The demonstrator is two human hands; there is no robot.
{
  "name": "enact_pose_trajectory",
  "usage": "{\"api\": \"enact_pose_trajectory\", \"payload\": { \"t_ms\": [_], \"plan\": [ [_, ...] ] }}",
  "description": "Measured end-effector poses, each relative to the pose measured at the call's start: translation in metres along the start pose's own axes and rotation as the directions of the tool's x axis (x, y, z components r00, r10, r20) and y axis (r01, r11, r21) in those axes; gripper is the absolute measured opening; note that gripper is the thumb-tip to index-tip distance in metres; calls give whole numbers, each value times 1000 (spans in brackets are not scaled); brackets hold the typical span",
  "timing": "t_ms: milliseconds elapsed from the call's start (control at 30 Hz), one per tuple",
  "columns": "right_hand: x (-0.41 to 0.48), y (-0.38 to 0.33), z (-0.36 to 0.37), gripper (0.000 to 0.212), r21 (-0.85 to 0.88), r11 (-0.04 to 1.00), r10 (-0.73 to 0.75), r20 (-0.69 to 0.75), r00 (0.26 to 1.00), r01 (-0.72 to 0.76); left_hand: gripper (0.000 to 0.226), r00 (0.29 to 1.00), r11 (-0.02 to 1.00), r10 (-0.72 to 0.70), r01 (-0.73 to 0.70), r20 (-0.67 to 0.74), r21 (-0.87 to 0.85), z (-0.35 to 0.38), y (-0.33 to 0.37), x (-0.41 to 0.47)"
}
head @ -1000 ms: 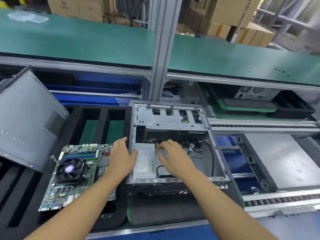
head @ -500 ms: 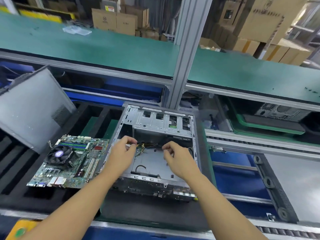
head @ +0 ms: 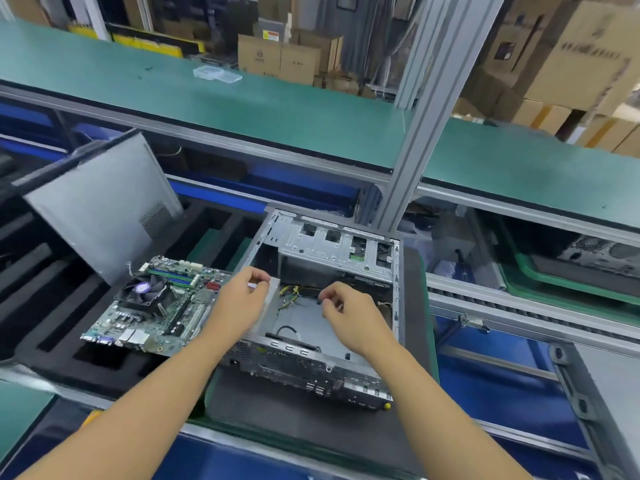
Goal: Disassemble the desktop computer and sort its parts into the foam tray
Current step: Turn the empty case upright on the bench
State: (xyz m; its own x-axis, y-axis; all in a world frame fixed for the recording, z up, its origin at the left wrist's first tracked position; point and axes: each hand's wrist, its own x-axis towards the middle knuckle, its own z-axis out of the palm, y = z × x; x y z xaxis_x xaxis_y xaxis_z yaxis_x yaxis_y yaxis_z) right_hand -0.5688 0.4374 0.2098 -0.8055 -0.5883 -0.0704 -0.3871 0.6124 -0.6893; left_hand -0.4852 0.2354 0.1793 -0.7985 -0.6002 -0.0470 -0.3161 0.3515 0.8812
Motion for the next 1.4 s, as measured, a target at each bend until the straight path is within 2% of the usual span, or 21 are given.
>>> {"api": "enact_pose_trajectory", "payload": {
  "t_ms": [133,367,467,567,633,700,867,933,1000,1067,1100,1200,1333,1400],
  "plan": [
    [11,-23,17,15,-60,998,17,56,998,-13,16,998,999,35,-36,52,18,-18,-11,11],
    [19,-44,52,14,-170,984,84,147,985,-59,12,970,986,93,-122,227,117,-46,-24,31],
    [21,-52,69,21,-164,982,123,162,979,-96,11,951,982,116,-153,286,112,-55,-32,40],
    [21,-57,85,38,-211,973,148,245,958,-97,10,939,975,160,-198,304,101,-62,-41,45],
    [21,-58,93,53,-325,944,165,302,939,-61,11,932,970,166,-214,322,117,-66,-47,46],
    [21,-59,100,59,-460,887,200,325,924,-30,13,926,967,172,-223,337,119,-68,-51,44],
    [25,-59,125,49,-663,746,180,283,942,56,14,930,963,202,-245,307,111,-70,-57,44],
    [27,-56,129,51,-681,730,178,277,944,62,21,942,970,187,-221,278,97,-69,-59,44],
    [28,-52,130,51,-673,736,162,283,945,75,44,954,985,123,-151,273,84,-68,-61,46],
    [29,-51,129,50,-665,740,147,299,943,95,66,938,996,-11,-22,346,92,-65,-64,49],
    [29,-51,128,51,-660,744,147,309,940,101,70,910,993,-76,32,407,113,-63,-66,52],
    [31,-51,127,52,-651,749,141,339,930,123,69,846,974,-201,119,494,192,-54,-71,58],
    [33,-51,127,50,-641,754,113,341,933,143,62,852,967,-248,190,461,168,-46,-74,66],
    [35,-51,128,50,-639,754,92,334,938,154,48,859,965,-259,213,441,152,-46,-74,73]
  ]
}}
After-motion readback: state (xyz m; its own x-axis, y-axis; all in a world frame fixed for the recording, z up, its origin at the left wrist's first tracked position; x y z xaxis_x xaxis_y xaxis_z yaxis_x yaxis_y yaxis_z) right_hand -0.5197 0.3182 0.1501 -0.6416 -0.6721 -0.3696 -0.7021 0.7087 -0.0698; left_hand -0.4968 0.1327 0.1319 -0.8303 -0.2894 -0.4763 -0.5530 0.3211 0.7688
